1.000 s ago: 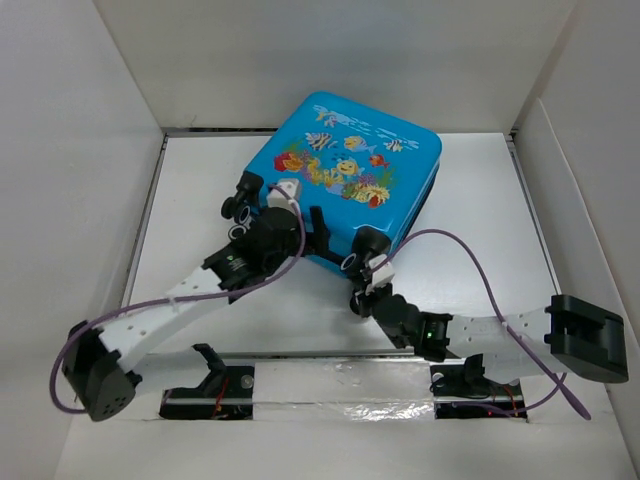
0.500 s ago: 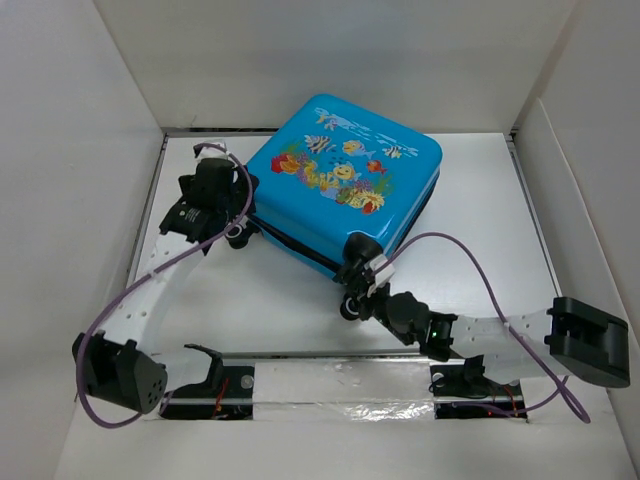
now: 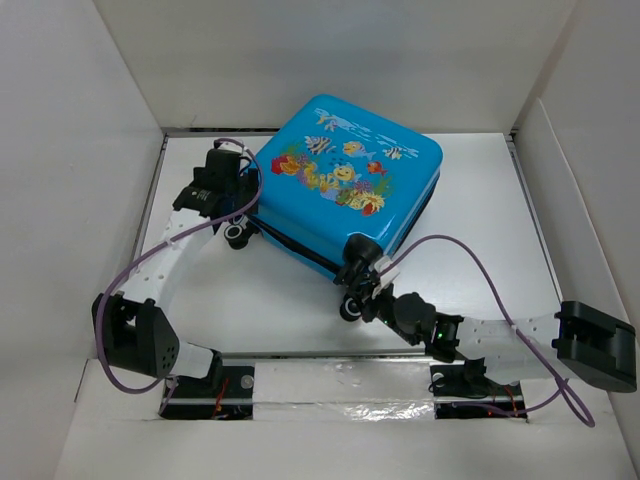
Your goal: Pack the luggage
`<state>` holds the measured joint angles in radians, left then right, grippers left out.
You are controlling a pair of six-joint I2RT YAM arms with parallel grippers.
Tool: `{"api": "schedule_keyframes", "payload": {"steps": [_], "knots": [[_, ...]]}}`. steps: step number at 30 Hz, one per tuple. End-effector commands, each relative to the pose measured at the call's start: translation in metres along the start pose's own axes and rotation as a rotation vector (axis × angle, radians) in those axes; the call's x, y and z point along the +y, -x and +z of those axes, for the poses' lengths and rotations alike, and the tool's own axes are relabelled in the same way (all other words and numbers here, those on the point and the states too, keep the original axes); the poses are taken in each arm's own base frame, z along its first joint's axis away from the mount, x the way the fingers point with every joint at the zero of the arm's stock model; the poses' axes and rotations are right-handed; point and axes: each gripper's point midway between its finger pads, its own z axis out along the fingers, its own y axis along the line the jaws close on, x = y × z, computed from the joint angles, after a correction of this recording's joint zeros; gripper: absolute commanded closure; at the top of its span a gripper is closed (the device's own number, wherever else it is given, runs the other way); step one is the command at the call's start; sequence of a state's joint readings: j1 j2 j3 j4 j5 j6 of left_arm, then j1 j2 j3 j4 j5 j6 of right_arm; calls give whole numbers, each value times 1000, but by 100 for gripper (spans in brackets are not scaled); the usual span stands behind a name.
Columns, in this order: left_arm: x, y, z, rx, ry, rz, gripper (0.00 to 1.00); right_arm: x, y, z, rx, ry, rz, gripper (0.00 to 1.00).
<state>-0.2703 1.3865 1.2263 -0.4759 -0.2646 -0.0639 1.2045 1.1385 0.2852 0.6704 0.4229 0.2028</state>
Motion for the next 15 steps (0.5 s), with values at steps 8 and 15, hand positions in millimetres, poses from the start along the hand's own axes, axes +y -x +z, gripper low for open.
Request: {"api": "schedule_keyframes", "payload": {"steps": [8, 15], "knots": [[-17, 5, -9, -42, -111, 10, 33, 43, 31, -2, -100, 188, 58, 100], [-45, -18, 3, 50, -246, 9, 80, 37, 32, -3, -103, 167, 61, 100]]}}
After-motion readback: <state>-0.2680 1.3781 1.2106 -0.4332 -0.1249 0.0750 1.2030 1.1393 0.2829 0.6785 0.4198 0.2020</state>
